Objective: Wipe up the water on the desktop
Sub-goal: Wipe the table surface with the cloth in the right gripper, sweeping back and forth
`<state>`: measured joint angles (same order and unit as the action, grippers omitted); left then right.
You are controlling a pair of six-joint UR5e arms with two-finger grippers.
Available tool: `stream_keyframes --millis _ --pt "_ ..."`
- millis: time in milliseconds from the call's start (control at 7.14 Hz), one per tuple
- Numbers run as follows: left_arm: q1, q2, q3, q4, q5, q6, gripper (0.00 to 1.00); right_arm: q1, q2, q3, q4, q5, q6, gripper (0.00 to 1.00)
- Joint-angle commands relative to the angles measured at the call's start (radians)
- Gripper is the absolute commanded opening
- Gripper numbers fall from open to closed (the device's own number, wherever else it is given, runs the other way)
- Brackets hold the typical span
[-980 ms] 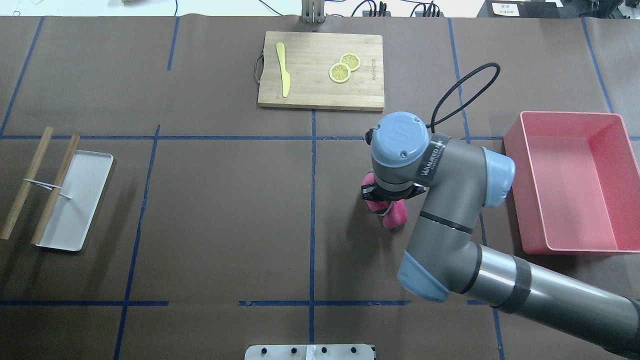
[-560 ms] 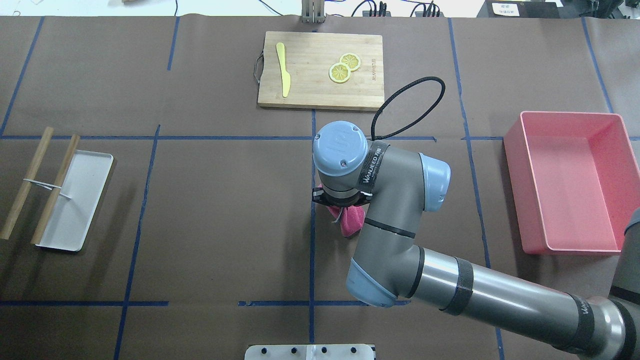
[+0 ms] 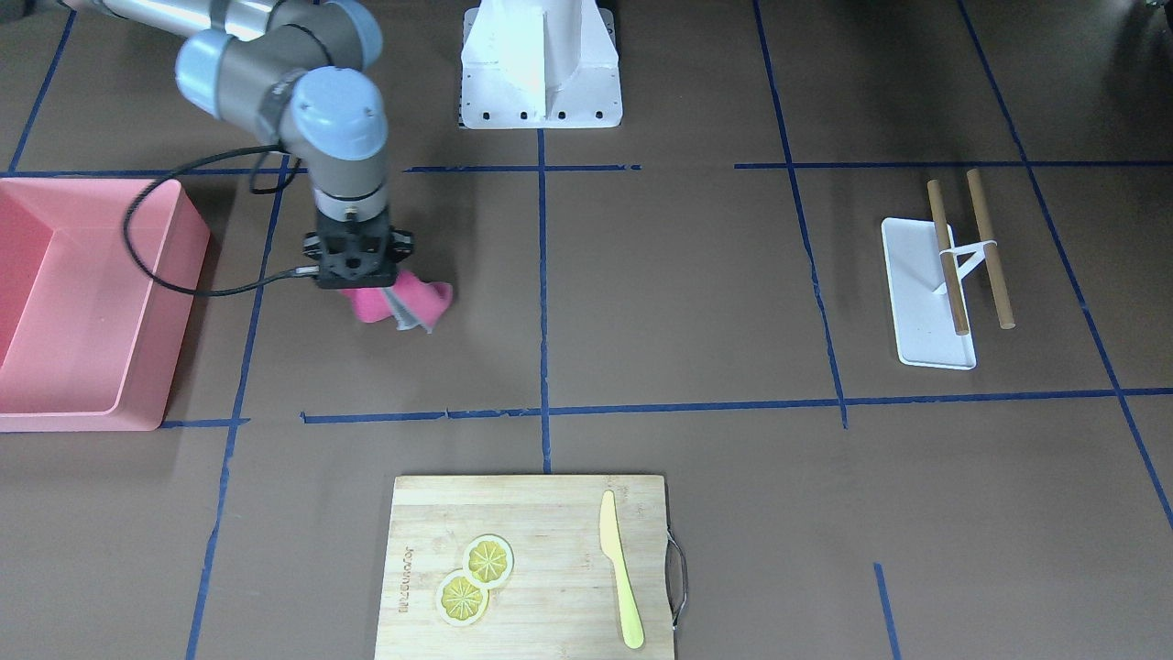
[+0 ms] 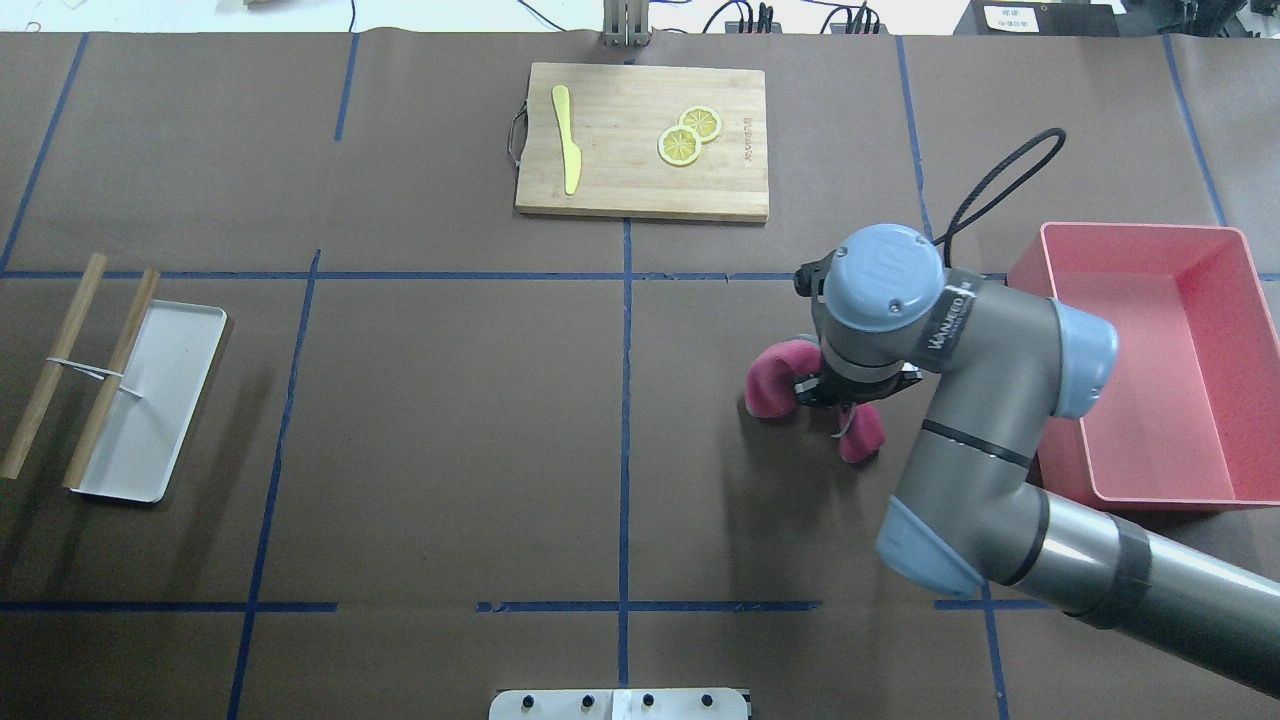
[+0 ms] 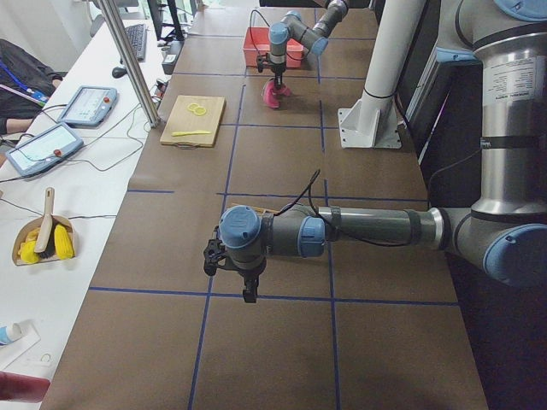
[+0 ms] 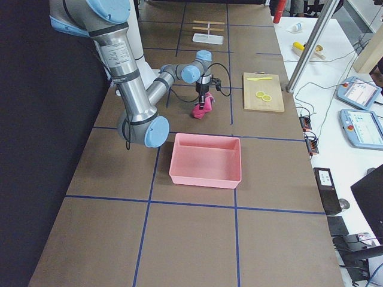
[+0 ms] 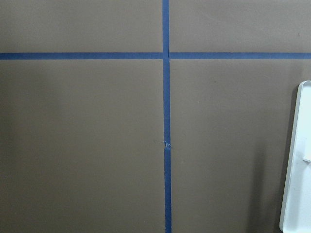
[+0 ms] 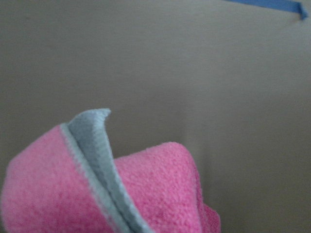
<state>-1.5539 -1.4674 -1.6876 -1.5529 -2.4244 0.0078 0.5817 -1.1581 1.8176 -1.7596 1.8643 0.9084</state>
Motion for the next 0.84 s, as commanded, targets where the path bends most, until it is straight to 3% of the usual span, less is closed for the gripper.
stream_keyframes --millis 0,280,700 --pt "0.000 -0.002 0.002 0.001 0.001 0.000 1.00 0.024 -0.084 0.026 -0.014 -0.011 -0.097 0.00" --pt "0.000 -0.002 0.002 0.001 0.002 -0.003 1.00 -0.034 0.027 -0.016 -0.006 -0.010 0.075 0.00" --pt "0.000 -0.002 -0.003 -0.001 0.001 -0.005 1.00 -0.103 0.347 -0.254 0.107 -0.011 0.341 0.00"
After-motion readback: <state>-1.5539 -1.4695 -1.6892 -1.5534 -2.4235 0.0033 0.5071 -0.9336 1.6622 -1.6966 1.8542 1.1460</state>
